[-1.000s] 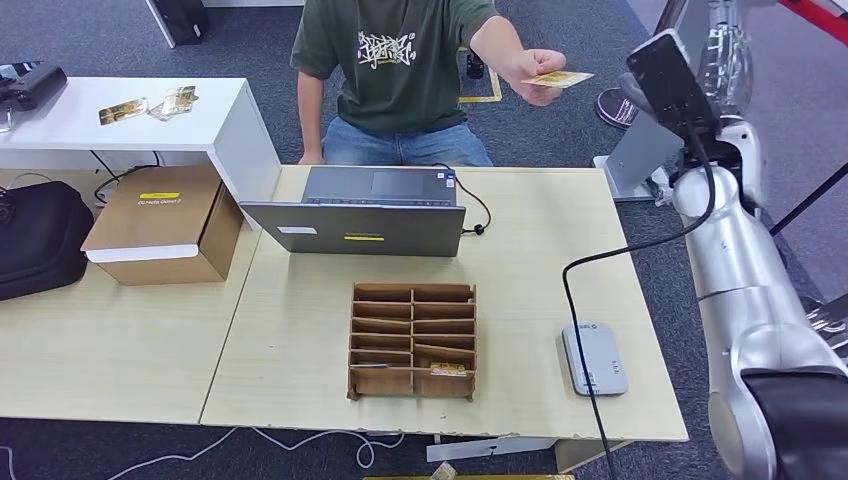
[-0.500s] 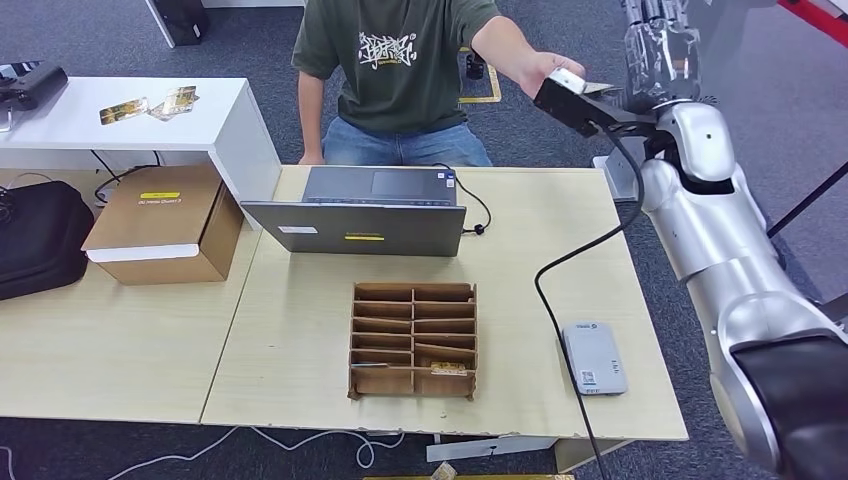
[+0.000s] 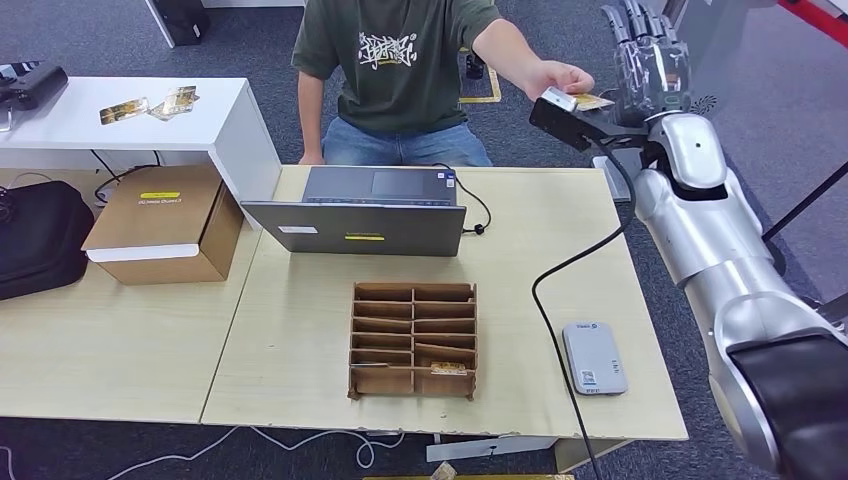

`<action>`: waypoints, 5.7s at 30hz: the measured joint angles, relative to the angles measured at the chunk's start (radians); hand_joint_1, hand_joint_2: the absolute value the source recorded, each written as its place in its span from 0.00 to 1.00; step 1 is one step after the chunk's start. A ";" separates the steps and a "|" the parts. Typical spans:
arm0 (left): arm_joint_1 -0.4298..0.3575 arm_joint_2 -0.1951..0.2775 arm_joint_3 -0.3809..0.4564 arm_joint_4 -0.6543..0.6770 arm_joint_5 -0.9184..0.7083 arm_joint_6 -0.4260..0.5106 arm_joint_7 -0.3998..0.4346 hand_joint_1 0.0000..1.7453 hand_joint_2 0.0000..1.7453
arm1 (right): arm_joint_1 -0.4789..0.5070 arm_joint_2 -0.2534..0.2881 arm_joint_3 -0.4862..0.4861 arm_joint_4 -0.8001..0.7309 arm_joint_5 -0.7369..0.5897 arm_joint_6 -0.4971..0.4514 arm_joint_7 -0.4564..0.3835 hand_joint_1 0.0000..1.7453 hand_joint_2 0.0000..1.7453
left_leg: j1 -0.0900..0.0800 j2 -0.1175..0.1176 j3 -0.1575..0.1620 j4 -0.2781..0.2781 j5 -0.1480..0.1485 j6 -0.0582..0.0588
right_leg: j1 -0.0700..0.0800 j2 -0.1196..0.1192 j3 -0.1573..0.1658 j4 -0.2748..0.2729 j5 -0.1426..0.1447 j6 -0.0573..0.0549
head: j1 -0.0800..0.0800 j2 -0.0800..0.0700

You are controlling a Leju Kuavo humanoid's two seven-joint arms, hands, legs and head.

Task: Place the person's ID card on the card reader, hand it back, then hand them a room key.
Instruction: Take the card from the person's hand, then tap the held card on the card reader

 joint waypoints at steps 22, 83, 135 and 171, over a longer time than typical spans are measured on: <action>0.000 0.000 0.004 0.000 -0.016 -0.005 -0.006 0.00 0.00 | 0.000 0.000 -0.001 0.009 0.025 -0.014 -0.021 1.00 1.00 | 0.000 0.000 -0.001 0.001 0.000 0.000 | 0.000 0.000 -0.001 0.000 0.000 0.001 | 0.000 0.000; 0.005 -0.002 0.055 0.000 -0.013 0.036 -0.015 0.00 0.00 | -0.015 0.043 -0.265 0.064 -0.884 0.432 0.136 1.00 1.00 | 0.000 -0.001 -0.002 0.002 0.001 0.001 | 0.000 0.000 -0.002 0.000 0.001 0.000 | 0.000 0.000; 0.020 -0.010 0.115 0.000 -0.009 0.039 -0.022 0.00 0.00 | 0.695 -0.209 -0.392 -0.548 -1.038 0.376 0.183 1.00 1.00 | 0.000 -0.001 -0.005 0.003 0.001 0.001 | 0.000 -0.002 -0.004 0.000 0.001 0.001 | 0.000 0.000; 0.020 -0.016 0.156 0.000 -0.008 0.035 -0.021 0.00 0.00 | 1.039 -0.134 -0.573 -0.714 -0.991 0.373 0.207 1.00 1.00 | 0.000 -0.002 -0.006 0.003 0.001 0.002 | 0.000 -0.003 -0.005 0.000 0.001 0.001 | 0.000 0.000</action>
